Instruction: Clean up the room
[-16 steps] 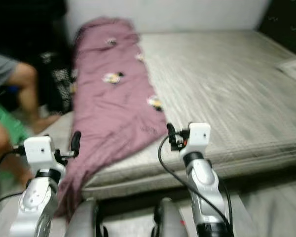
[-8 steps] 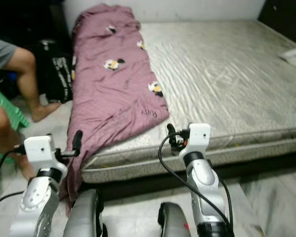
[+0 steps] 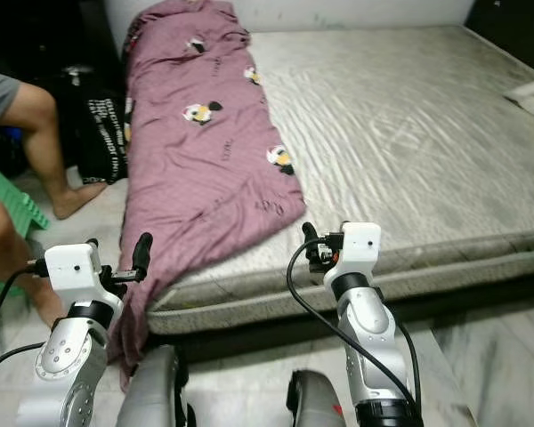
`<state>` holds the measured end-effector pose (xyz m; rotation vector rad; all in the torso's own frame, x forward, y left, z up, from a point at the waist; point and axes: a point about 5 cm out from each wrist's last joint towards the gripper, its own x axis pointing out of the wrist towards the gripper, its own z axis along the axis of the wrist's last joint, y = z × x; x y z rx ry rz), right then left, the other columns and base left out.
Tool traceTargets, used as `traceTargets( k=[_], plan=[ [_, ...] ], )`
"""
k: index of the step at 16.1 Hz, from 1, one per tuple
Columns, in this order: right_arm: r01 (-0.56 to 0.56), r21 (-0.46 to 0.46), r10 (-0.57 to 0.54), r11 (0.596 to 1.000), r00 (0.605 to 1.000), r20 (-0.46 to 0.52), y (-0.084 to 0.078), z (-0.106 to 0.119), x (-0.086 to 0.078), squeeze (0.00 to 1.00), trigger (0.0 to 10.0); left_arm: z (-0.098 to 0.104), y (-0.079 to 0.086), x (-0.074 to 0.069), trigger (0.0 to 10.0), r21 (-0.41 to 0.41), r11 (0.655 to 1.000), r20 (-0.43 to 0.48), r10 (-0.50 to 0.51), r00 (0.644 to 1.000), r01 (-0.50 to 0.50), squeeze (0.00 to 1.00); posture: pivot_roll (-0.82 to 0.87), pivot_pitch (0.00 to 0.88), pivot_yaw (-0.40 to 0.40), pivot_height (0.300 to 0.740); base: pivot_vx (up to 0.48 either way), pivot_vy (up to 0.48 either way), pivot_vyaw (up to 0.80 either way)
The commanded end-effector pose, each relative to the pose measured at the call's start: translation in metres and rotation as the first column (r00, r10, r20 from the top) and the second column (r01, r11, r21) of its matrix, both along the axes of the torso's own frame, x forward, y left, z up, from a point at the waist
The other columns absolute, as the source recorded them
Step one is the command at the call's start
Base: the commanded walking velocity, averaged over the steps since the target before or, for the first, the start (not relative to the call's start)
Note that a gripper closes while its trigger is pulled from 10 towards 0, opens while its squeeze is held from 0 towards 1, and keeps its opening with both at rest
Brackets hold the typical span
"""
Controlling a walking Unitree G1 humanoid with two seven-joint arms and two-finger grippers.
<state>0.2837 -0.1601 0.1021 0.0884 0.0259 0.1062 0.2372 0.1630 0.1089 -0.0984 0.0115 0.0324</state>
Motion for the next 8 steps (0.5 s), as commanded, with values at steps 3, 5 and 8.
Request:
traceTargets(
  k=[3, 5, 8],
  plan=[
    [-0.003, -0.001, 0.003, 1.000, 1.000, 0.012, 0.0000, 0.0046, 0.0016, 0.00, 10.0, 0.0028, 0.0015, -0.0001, 10.0, 0.001, 1.000, 0.007, -0.002, 1.000, 0.002, 0.00, -0.05, 0.089, -0.010, 0.617, 0.350, 0.000, 0.00],
    [-0.003, 0.000, 0.003, 1.000, 1.000, 0.011, 0.0000, 0.0044, 0.0012, 0.00, 10.0, 0.0023, 0.0017, -0.0003, 10.0, 0.002, 1.000, 0.003, -0.001, 1.000, 0.001, 0.00, -0.05, 0.088, -0.010, 0.617, 0.343, 0.000, 0.00],
    [-0.002, 0.000, 0.002, 1.000, 1.000, 0.009, -0.0004, 0.0041, 0.0006, 0.00, 10.0, 0.0000, 0.0021, 0.0003, 10.0, 0.008, 1.000, -0.017, 0.007, 1.000, -0.007, 0.00, -0.05, 0.087, -0.009, 0.617, 0.106, 0.000, 0.00]
  ],
)
